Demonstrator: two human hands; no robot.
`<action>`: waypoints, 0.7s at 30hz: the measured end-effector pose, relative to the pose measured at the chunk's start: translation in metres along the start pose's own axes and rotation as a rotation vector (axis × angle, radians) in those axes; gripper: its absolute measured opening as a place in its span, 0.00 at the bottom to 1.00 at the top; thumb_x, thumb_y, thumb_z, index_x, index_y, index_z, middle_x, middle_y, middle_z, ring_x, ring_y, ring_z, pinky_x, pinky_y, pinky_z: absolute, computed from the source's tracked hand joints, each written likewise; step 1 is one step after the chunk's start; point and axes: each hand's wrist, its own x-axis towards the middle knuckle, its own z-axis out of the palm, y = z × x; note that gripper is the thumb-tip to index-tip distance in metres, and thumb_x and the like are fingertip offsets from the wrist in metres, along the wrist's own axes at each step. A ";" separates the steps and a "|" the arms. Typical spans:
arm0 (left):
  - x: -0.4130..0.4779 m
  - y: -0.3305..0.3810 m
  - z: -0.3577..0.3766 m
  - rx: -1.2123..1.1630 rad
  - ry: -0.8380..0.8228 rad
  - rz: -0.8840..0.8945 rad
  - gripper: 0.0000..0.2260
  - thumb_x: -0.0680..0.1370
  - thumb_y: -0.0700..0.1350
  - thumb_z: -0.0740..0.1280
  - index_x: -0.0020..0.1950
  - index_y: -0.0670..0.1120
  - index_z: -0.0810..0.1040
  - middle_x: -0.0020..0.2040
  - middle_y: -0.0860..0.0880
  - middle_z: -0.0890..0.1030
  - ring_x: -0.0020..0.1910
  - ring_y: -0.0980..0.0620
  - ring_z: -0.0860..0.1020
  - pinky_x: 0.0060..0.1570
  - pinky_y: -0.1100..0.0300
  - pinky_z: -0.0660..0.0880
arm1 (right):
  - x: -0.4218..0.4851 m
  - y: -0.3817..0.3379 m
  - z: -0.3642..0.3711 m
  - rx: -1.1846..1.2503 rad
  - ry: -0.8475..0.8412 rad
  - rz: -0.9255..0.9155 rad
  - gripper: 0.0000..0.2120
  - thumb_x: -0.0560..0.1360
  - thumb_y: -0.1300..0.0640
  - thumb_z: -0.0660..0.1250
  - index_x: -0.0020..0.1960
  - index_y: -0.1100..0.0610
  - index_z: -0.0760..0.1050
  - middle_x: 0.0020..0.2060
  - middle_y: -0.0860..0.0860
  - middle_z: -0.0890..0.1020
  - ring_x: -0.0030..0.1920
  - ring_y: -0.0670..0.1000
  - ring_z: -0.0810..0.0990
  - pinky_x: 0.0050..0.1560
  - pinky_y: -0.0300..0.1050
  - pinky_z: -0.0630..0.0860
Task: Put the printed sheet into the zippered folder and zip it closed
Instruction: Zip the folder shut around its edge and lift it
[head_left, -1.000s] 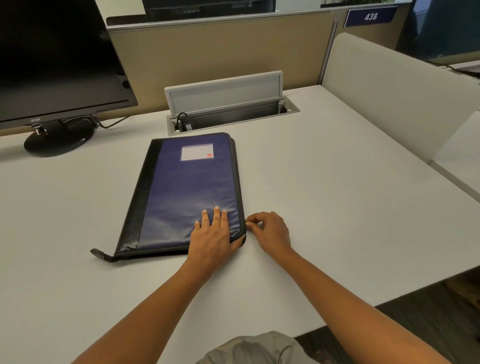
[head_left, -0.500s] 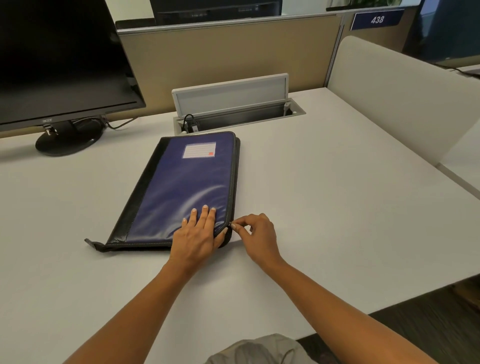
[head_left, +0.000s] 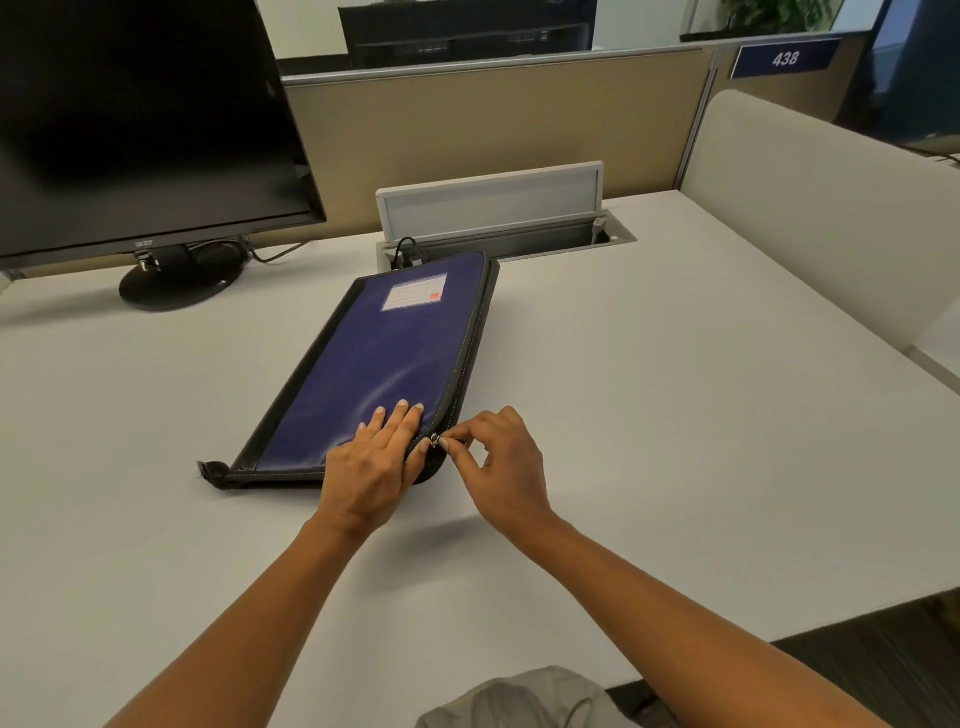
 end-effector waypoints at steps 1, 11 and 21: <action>0.000 -0.002 -0.001 0.003 0.035 0.015 0.30 0.82 0.53 0.43 0.53 0.35 0.80 0.48 0.38 0.84 0.44 0.38 0.83 0.30 0.48 0.81 | 0.002 -0.002 0.000 -0.009 0.008 -0.017 0.07 0.74 0.53 0.67 0.45 0.56 0.80 0.41 0.51 0.83 0.44 0.43 0.69 0.37 0.34 0.68; -0.002 -0.017 -0.013 -0.036 0.215 0.042 0.27 0.83 0.51 0.45 0.55 0.35 0.79 0.49 0.38 0.84 0.44 0.39 0.84 0.33 0.52 0.81 | 0.028 -0.016 -0.001 -0.054 0.043 -0.038 0.09 0.74 0.51 0.66 0.47 0.56 0.80 0.42 0.51 0.83 0.43 0.43 0.69 0.33 0.28 0.61; -0.001 -0.031 -0.024 -0.128 0.273 0.048 0.27 0.83 0.50 0.47 0.55 0.31 0.78 0.46 0.36 0.84 0.40 0.39 0.84 0.33 0.51 0.81 | 0.043 -0.029 0.001 -0.018 0.000 -0.011 0.09 0.73 0.51 0.66 0.48 0.55 0.80 0.44 0.51 0.83 0.45 0.43 0.69 0.37 0.30 0.65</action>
